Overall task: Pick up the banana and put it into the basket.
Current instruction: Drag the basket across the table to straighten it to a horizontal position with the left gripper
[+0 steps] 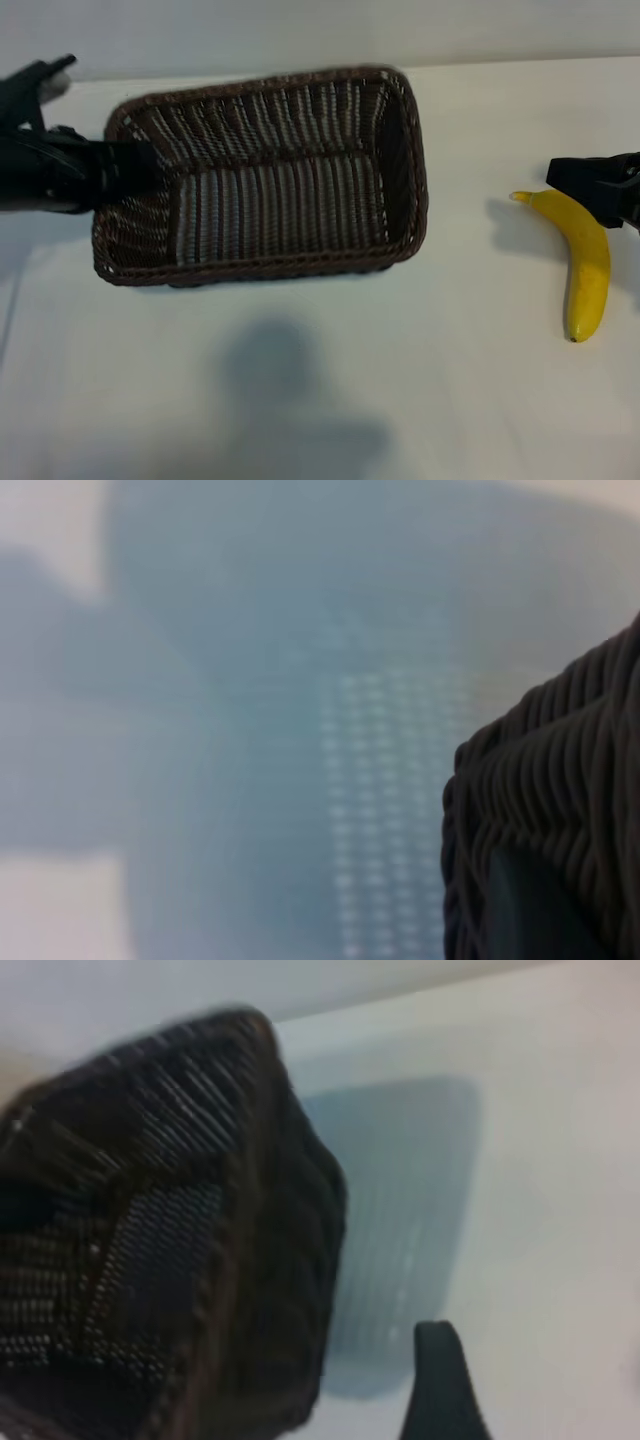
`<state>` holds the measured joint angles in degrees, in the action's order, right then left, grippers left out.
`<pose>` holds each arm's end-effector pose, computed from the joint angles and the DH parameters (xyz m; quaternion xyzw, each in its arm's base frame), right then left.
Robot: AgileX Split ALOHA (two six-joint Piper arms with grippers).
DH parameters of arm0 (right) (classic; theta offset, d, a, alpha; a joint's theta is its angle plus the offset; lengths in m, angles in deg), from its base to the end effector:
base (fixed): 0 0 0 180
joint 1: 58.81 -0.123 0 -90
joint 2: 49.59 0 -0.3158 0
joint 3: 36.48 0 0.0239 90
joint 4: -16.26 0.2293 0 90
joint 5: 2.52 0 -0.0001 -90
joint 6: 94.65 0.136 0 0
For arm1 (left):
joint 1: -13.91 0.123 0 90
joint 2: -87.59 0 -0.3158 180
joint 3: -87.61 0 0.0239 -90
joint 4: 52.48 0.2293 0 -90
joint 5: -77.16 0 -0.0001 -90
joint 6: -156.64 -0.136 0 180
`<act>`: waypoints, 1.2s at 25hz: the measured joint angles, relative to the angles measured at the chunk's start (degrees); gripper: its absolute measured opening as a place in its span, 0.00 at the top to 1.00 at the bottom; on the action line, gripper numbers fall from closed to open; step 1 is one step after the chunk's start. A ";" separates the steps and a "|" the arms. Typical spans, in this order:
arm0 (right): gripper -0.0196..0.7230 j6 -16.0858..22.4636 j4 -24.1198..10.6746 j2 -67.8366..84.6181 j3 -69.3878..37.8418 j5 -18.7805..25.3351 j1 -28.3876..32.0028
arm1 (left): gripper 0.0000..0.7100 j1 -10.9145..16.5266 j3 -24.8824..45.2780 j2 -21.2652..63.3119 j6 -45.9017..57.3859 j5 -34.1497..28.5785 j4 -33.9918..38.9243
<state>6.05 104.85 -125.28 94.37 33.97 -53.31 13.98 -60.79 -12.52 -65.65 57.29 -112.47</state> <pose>0.2191 0.0602 0.2536 -0.0349 0.8570 0.2916 0.4235 0.3226 -0.0397 0.1968 -0.0839 0.9324 -0.1844 0.2995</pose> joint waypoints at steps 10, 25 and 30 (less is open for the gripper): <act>0.32 0.00 0.05 0.00 0.00 -0.05 0.00 | 0.78 -4.21 -4.76 -7.66 0.17 0.56 -0.37; 0.32 0.00 0.05 0.00 0.00 -0.11 0.00 | 0.78 -5.97 -4.93 -12.04 1.06 4.15 -2.61; 0.32 0.00 0.05 0.00 0.00 -0.11 0.00 | 0.78 -5.97 -5.50 -12.99 1.11 4.09 -2.86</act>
<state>6.05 104.90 -125.28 94.37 33.87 -53.31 8.01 -66.29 -25.51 -64.53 61.37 -115.33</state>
